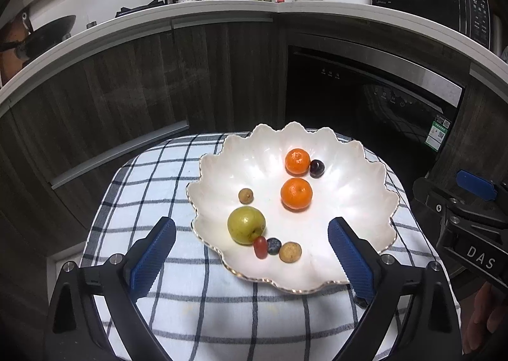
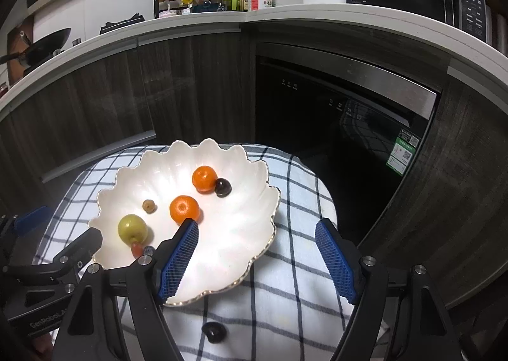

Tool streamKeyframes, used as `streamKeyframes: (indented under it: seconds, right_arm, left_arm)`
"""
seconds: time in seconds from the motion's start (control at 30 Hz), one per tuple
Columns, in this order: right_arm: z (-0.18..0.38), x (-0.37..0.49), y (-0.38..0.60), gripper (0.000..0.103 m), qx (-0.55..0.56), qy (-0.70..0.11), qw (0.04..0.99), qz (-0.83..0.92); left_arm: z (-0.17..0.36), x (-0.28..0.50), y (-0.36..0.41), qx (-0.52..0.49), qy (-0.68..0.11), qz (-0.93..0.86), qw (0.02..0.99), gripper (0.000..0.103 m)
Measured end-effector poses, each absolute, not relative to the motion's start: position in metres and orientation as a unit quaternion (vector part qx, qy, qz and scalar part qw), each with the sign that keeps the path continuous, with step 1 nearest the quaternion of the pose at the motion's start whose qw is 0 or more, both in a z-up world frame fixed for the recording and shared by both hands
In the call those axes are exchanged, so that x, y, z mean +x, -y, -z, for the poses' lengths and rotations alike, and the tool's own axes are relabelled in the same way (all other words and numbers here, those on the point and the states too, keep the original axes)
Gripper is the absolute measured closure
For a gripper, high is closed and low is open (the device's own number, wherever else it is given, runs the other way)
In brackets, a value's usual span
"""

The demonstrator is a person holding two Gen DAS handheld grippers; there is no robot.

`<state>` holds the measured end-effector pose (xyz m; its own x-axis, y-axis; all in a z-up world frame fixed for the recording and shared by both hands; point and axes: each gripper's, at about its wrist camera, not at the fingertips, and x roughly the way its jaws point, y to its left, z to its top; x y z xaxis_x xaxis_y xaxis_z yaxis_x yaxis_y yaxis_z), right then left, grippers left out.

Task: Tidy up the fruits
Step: 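Withdraw both open tools toward the remaining dark cherry and red fruit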

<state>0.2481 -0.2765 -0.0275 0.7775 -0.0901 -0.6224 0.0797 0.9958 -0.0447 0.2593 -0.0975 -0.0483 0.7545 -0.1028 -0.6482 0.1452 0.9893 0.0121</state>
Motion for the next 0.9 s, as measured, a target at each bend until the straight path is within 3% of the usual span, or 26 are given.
streamKeyframes:
  seconds: [0.9]
  right_arm:
    - [0.044, 0.207, 0.287, 0.021, -0.028, -0.337, 0.941, -0.014]
  left_arm:
    - [0.073, 0.187, 0.104, -0.017, -0.373, 0.011, 0.928, 0.005]
